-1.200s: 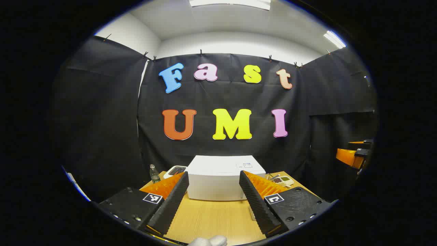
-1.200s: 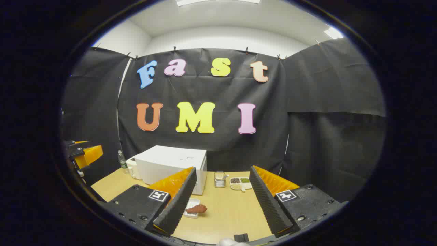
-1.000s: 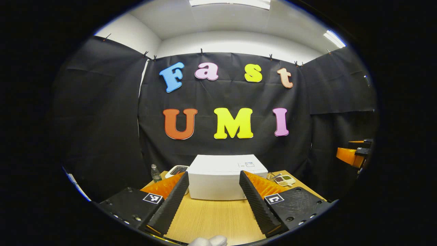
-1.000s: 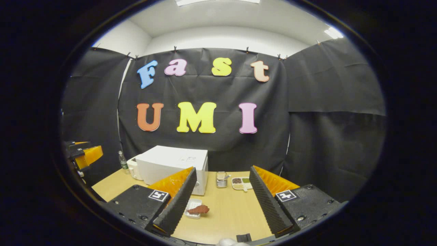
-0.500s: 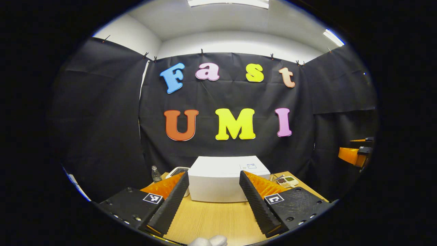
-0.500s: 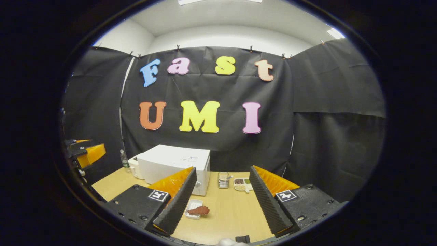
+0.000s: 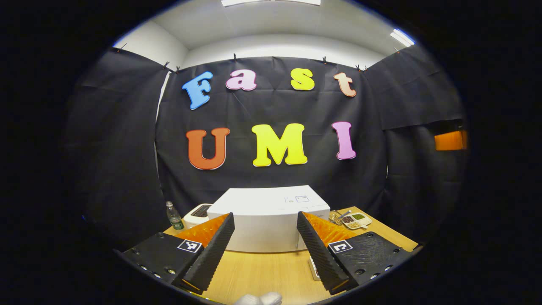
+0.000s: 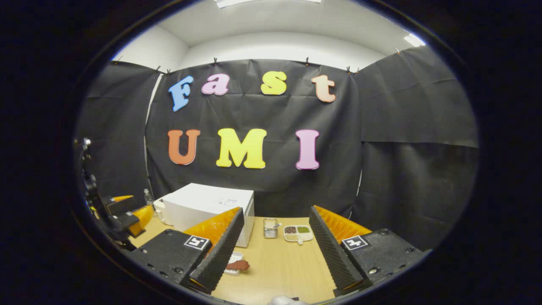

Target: Open the microwave oven with the left hand, put the food in, and close the microwave oven.

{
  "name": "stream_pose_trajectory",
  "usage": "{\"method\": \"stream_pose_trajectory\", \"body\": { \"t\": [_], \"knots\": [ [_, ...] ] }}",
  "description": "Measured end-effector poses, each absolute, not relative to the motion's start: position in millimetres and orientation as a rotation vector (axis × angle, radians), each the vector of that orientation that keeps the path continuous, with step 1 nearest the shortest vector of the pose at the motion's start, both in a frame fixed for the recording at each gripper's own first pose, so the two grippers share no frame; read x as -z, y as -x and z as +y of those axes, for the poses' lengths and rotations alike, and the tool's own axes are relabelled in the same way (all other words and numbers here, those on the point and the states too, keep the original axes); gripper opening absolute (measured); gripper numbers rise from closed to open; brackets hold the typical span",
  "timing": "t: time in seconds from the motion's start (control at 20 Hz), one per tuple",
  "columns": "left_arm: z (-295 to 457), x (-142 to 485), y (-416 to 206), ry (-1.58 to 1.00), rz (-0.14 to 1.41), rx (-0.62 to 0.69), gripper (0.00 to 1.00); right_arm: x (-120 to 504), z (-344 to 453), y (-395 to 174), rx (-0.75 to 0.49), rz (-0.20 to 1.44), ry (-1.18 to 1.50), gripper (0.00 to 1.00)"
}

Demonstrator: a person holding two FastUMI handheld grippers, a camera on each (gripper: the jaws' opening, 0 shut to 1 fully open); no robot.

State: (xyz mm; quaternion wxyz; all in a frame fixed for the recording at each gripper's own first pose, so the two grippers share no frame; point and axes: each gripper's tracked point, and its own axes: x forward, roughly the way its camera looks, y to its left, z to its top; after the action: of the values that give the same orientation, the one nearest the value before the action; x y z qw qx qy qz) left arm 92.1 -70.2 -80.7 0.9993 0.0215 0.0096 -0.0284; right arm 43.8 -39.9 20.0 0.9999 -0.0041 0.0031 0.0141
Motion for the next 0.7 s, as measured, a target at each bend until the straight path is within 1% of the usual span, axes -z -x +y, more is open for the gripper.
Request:
{"method": "stream_pose_trajectory", "body": {
  "t": [0.15,0.2,0.25,0.55,0.7],
  "knots": [
    [-105,112,-123,-0.017,0.026,0.091,0.93,-22,-57,-51,-0.012,0.022,0.018,0.99],
    [-117,122,-137,-0.007,0.034,0.101,0.82,-22,-65,-53,-0.006,0.024,0.018,0.99],
    [-126,136,-148,-0.003,0.054,0.108,0.93,-21,-69,-56,0.001,0.032,0.020,0.99],
    [-159,190,-230,-0.012,0.096,0.101,0.95,-5,-104,-66,0.050,0.086,0.051,0.99],
    [-160,217,-266,-0.008,0.122,0.063,0.95,6,-118,-71,0.077,0.121,0.051,0.99]
  ]
}}
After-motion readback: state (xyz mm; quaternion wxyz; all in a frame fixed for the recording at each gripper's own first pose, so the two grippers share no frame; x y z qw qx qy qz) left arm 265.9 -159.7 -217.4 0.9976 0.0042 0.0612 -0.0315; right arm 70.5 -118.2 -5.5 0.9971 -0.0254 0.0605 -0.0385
